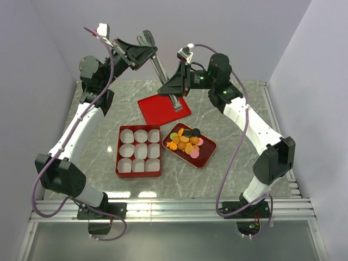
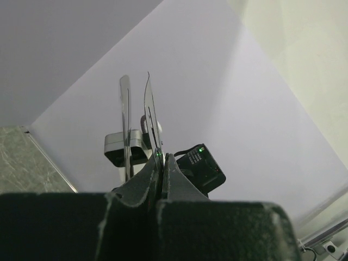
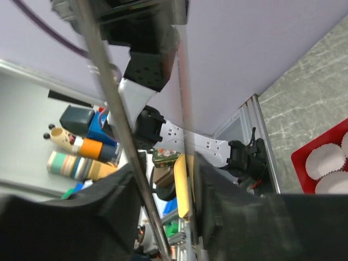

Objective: Pack the cookies

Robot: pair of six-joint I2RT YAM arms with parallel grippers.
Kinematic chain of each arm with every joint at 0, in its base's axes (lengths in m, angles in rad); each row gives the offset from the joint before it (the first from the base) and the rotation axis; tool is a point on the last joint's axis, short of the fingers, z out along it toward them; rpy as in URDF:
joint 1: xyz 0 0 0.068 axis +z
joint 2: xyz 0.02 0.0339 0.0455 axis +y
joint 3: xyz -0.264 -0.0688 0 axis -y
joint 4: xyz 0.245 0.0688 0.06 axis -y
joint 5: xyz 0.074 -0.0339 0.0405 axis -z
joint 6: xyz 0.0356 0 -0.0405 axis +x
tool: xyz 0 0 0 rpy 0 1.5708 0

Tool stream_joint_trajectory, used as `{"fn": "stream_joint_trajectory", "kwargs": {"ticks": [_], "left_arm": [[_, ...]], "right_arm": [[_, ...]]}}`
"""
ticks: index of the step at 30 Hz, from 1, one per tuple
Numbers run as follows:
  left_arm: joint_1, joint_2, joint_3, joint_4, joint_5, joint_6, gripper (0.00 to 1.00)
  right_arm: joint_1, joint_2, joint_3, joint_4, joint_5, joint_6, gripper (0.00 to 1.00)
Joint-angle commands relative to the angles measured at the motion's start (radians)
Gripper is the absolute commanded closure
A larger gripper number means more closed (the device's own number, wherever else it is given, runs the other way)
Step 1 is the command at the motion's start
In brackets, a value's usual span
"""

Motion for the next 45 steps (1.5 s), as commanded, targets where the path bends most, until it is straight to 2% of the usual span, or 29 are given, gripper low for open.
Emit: {"fn": "stream_joint_trajectory", "kwargs": {"ticks": [1,4,6,7,9,10,13,17,23,36,38,43,45], "left_arm": [[-0.011,-0.027,-0.015,0.009,0.004,0.033,1.00],[-0.011,-0.028,-0.016,-0.008,0.010,0.032,0.99],[-0.011,-0.027,-0.010,-0.040,0.012,0.047,0.87],[-0.010,-0.030,-0.009,-0.052,0.009,0.050,0.74],[-0.010,-0.037,-0.004,-0.105,-0.001,0.076,0.61],[-0.010,-0.042,-0.002,-0.122,-0.007,0.087,0.51],[-0.010,-0.054,0.013,-0.216,-0.025,0.134,0.39],[-0.010,-0.073,0.034,-0.329,-0.063,0.208,0.29],[-0.010,-0.080,0.079,-0.526,-0.114,0.295,0.26],[-0.010,-0.062,0.122,-0.725,-0.120,0.403,0.21],[-0.010,-0.057,0.146,-0.777,-0.137,0.441,0.16],[-0.010,-0.090,0.127,-0.865,-0.178,0.477,0.12],[-0.010,-0.106,0.113,-0.879,-0.197,0.484,0.12]], "right_arm": [[0.005,-0.036,0.006,0.074,-0.008,0.013,0.61],[0.005,-0.036,0.009,0.072,-0.011,0.015,0.67],[0.004,-0.038,0.011,0.058,-0.011,0.009,0.68],[0.004,-0.039,0.015,0.049,-0.011,-0.004,0.69],[0.002,-0.044,0.020,0.008,-0.005,-0.025,0.69],[0.001,-0.045,0.026,-0.009,0.000,-0.048,0.69],[-0.012,-0.052,0.028,-0.060,0.023,-0.079,0.69],[-0.032,-0.058,0.023,-0.101,0.044,-0.103,0.69],[-0.075,-0.058,0.028,-0.153,0.071,-0.129,0.69],[-0.147,-0.065,0.003,-0.235,0.086,-0.172,0.69],[-0.162,-0.070,0.003,-0.252,0.089,-0.185,0.69],[-0.222,-0.068,0.031,-0.391,0.138,-0.281,0.69],[-0.227,-0.064,0.077,-0.532,0.199,-0.382,0.69]]}}
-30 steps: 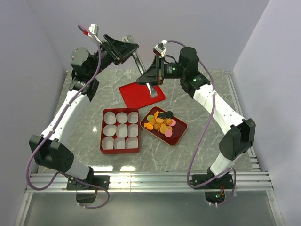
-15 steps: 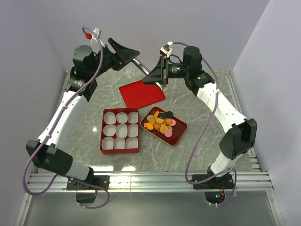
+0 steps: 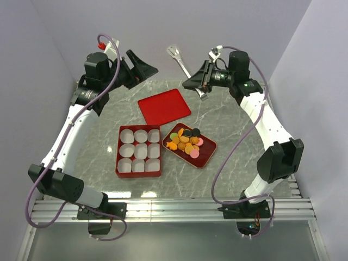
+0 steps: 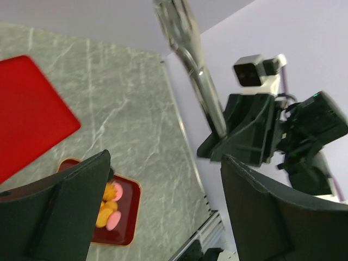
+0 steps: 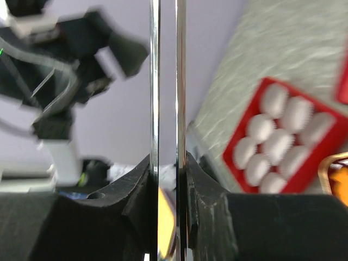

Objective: Pack the cookies

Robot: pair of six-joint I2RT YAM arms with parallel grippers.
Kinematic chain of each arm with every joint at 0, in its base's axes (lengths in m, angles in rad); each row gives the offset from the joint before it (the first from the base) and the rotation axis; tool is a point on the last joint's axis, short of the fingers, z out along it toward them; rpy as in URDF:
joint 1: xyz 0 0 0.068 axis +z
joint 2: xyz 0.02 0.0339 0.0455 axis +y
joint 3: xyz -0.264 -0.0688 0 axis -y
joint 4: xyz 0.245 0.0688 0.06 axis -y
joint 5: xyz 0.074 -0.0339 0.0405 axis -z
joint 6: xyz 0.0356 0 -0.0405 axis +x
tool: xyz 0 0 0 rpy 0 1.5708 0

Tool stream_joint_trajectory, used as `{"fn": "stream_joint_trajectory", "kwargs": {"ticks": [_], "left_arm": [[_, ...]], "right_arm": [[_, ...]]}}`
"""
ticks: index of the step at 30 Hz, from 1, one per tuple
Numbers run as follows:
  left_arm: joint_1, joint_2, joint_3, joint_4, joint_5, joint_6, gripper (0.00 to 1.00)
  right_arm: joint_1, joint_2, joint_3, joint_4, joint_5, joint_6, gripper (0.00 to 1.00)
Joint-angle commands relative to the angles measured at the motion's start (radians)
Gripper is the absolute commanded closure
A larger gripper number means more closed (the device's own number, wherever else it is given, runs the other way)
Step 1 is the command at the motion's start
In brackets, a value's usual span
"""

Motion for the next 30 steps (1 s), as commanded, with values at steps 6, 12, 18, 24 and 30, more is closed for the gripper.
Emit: {"fn": "stream_joint_trajectory", "kwargs": {"ticks": [6,12,18,24,30], "left_arm": [[0.002,-0.129,-0.065,-0.194,-0.111,0.134,0.13],[0.002,-0.229,-0.229,-0.226,-0.153,0.175,0.12],[0.002,-0.220,-0.313,-0.253,-0.159,0.223,0.15],[0.002,-0.209,-0.319,-0.267,-0.116,0.240,0.16],[-0.013,-0.209,-0.353,-0.240,-0.071,0.201,0.17]], "right_arm": [[-0.009,-0.043,0.164,-0.587,0.391,-0.404,0.69],[-0.008,-0.146,0.074,-0.794,0.608,-0.512,0.65],[0.003,-0.209,-0.111,-0.860,0.737,-0.525,0.58],[0.018,-0.119,-0.106,-0.952,0.702,-0.535,0.49],[0.033,-0.074,-0.083,-0.987,0.694,-0.513,0.43]]}}
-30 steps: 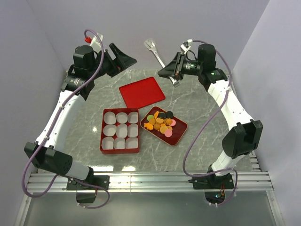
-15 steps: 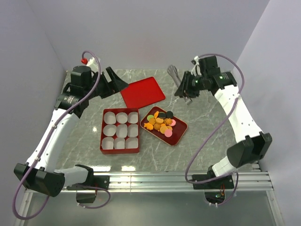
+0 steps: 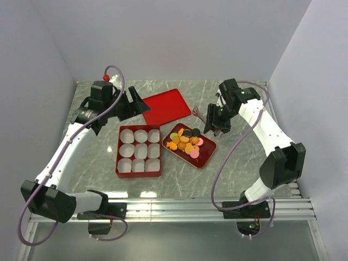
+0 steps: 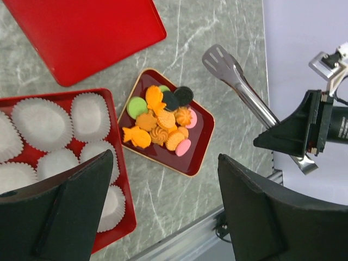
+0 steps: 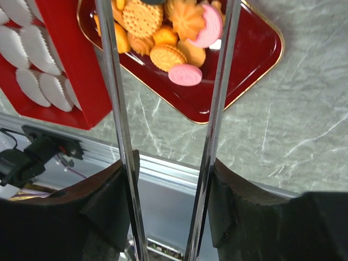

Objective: Pack the cookies

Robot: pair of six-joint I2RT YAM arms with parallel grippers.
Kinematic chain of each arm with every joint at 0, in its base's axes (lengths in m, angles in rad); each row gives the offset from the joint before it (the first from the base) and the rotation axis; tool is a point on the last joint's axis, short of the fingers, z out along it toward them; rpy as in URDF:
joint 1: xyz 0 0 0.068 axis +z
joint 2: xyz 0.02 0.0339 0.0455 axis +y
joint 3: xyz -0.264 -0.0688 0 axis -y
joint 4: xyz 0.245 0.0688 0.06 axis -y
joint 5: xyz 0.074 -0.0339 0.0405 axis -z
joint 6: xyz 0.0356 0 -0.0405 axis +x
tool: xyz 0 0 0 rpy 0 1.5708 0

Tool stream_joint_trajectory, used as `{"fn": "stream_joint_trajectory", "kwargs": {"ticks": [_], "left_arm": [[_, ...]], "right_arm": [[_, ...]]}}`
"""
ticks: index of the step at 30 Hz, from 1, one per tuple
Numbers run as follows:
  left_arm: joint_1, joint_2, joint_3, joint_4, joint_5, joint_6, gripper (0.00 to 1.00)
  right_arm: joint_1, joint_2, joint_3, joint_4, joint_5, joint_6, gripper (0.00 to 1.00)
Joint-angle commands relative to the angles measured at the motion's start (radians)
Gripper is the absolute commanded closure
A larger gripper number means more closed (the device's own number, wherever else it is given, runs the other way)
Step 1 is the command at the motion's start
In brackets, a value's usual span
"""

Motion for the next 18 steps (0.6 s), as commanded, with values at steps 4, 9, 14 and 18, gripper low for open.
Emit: {"fn": "stream_joint_trajectory", "kwargs": {"ticks": [4,9,14,18], "left_arm": [[-0.013,-0.013,-0.012,0.020,0.026,-0.006,0.17],[-0.015,-0.018,0.004,-0.011,-0.033,-0.032,0.17],[-0.015,-0.029,-0.038,0.038,-0.036,-0.099,0.18],[-0.015,-0.043,-0.059,0.049,-0.007,-0.152,0.19]], "right_arm": [[0.040,0.022,0.015,-0.028,-0.006,-0.002,0.43],[0.078,0.056,-0.016,-0.045,0.020,-0.026,0.42],[0.083,0.085,0.001,-0.057,0.087,-0.022,0.42],[0.089,0.102,0.006,-0.061,0.121,-0.015,0.42]]}}
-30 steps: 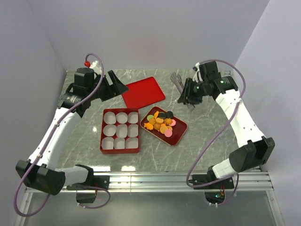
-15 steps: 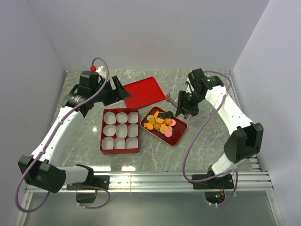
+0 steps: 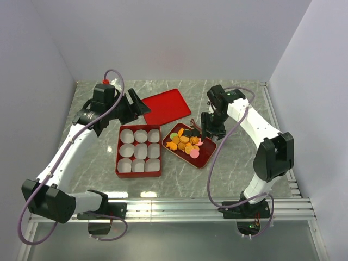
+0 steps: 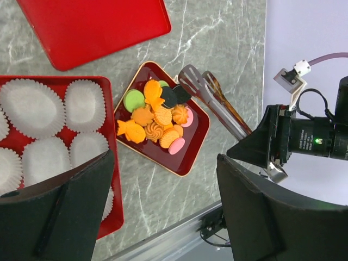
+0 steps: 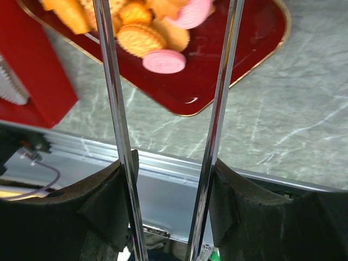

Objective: Pack the cookies

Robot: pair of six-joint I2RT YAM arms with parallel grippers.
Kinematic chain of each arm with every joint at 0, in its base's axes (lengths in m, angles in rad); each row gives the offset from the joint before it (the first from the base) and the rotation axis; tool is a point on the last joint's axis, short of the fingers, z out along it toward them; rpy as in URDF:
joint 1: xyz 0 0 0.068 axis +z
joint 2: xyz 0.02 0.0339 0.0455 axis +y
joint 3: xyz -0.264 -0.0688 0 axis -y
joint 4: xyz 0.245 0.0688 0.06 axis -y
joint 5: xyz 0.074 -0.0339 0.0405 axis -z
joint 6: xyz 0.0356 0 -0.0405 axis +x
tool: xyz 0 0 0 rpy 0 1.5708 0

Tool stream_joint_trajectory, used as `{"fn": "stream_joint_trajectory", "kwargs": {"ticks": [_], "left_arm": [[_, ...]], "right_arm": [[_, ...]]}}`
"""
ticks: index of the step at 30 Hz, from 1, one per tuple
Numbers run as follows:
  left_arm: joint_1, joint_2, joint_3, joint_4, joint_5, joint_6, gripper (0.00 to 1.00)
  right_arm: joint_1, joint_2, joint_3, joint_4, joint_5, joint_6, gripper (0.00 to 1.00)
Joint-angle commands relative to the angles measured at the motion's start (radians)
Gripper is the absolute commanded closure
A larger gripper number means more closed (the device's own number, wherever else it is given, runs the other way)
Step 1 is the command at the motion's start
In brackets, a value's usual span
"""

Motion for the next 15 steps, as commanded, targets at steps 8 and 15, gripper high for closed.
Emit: {"fn": "stream_joint_trajectory", "kwargs": {"ticks": [8,15], "left_arm": [[-0.004,-0.050,-0.012,0.021,0.043,-0.006,0.19],[-0.004,-0.108,-0.093,0.058,0.086,0.013,0.18]], "right_arm": [[0.061,0.005,-0.008,0.007,0.068,0.020,0.42],[0.078,0.005,-0.045,0.048,0.068,0.081,0.48]]}}
